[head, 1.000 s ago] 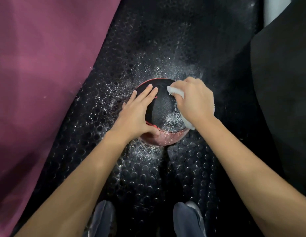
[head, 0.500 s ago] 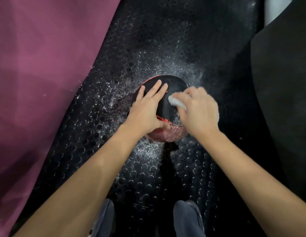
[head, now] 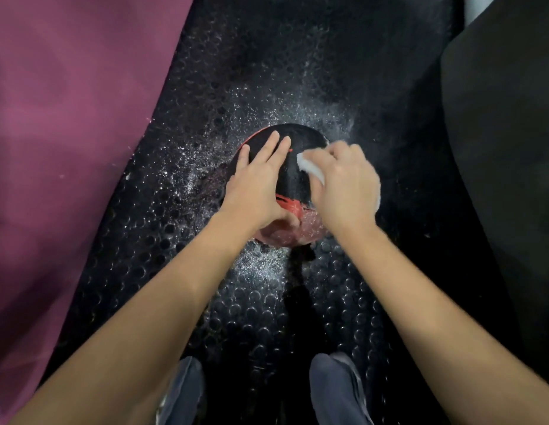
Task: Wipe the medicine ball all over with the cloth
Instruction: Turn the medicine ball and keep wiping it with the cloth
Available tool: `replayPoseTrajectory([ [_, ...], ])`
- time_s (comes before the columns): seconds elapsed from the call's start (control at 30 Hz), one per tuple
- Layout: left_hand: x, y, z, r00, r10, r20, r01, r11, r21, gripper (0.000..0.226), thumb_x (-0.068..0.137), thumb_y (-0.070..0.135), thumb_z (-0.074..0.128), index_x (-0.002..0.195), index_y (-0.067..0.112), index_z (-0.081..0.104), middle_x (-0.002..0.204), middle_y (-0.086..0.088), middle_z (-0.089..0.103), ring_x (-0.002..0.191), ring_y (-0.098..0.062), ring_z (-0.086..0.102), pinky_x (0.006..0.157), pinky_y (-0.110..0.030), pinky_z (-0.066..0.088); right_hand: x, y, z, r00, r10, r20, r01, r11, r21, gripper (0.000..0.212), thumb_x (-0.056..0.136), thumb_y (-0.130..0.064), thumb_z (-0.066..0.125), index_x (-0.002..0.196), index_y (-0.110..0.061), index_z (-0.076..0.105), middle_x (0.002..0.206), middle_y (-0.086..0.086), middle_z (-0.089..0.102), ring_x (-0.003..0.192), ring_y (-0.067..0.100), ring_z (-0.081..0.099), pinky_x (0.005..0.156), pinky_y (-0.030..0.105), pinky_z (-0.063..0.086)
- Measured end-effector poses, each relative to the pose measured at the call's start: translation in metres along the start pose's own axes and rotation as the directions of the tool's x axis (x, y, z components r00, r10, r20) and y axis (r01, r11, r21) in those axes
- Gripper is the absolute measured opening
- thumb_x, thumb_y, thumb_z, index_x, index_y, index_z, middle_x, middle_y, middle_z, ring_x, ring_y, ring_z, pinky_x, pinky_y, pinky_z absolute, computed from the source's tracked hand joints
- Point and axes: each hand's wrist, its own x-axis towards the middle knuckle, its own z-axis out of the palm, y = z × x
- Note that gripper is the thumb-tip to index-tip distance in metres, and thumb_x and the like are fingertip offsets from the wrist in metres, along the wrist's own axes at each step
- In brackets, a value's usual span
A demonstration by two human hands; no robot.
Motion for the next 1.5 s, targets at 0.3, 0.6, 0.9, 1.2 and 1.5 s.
replayPoseTrajectory([
  [0.3, -0.012, 0.014, -0.003, 0.998, -0.058, 0.011, 0.057, 0.997, 0.042, 0.134, 0.058, 0.045, 0.088, 0.154, 0.034, -0.006, 0.16, 0.022, -0.011, 0.149, -0.029, -0.006, 0.106, -0.056, 0.036, 0.001, 0.005, 0.0, 0.996, -0.023, -0.082, 0.022, 1.0, -0.014, 0.016, 0.073, -0.005, 0.07, 0.085, -0.016, 0.072, 0.077, 0.006, 0.06, 0.067, 0.028, 0.055, 0.054, 0.03, 0.038],
  [0.6, 0.0, -0.001, 0.006, 0.998, -0.028, -0.061, 0.028, 1.0, -0.004, 0.129, 0.063, 0.04, 0.088, 0.155, 0.031, -0.003, 0.162, 0.015, -0.007, 0.15, -0.027, 0.0, 0.114, -0.057, 0.027, -0.018, -0.002, 0.003, 0.979, -0.163, -0.119, 0.158, 0.986, -0.05, 0.019, 0.07, -0.005, 0.073, 0.086, -0.016, 0.072, 0.079, 0.006, 0.062, 0.067, 0.026, 0.055, 0.055, 0.029, 0.038],
  [0.9, -0.008, -0.007, 0.0, 0.995, -0.041, -0.096, 0.033, 0.996, -0.086, 0.139, 0.051, 0.05, 0.088, 0.156, 0.023, 0.0, 0.163, 0.007, -0.005, 0.15, -0.019, 0.0, 0.123, -0.039, 0.003, -0.028, -0.001, 0.012, 0.977, -0.091, -0.195, 0.086, 0.996, -0.031, 0.02, 0.074, -0.008, 0.07, 0.089, -0.02, 0.073, 0.082, 0.005, 0.063, 0.069, 0.026, 0.056, 0.055, 0.03, 0.041],
  [1.2, -0.022, -0.01, -0.011, 0.991, -0.106, -0.078, 0.092, 0.981, -0.172, 0.136, 0.055, 0.046, 0.088, 0.156, 0.025, 0.0, 0.163, 0.01, -0.006, 0.149, -0.025, 0.0, 0.119, -0.041, 0.002, -0.032, -0.005, 0.015, 0.977, -0.107, -0.184, 0.106, 0.994, -0.015, 0.025, 0.07, -0.006, 0.074, 0.091, -0.02, 0.073, 0.083, 0.006, 0.064, 0.069, 0.026, 0.056, 0.055, 0.029, 0.039],
  [1.5, -0.034, -0.013, -0.015, 0.999, -0.028, -0.044, 0.033, 0.993, 0.118, 0.118, 0.076, 0.04, 0.079, 0.155, 0.024, -0.008, 0.162, 0.009, -0.011, 0.15, -0.025, -0.006, 0.111, -0.047, 0.035, -0.029, -0.024, 0.023, 0.983, -0.102, -0.156, 0.117, 0.989, 0.091, 0.022, 0.075, -0.006, 0.068, 0.093, -0.019, 0.073, 0.084, 0.005, 0.063, 0.07, 0.024, 0.057, 0.056, 0.03, 0.042],
])
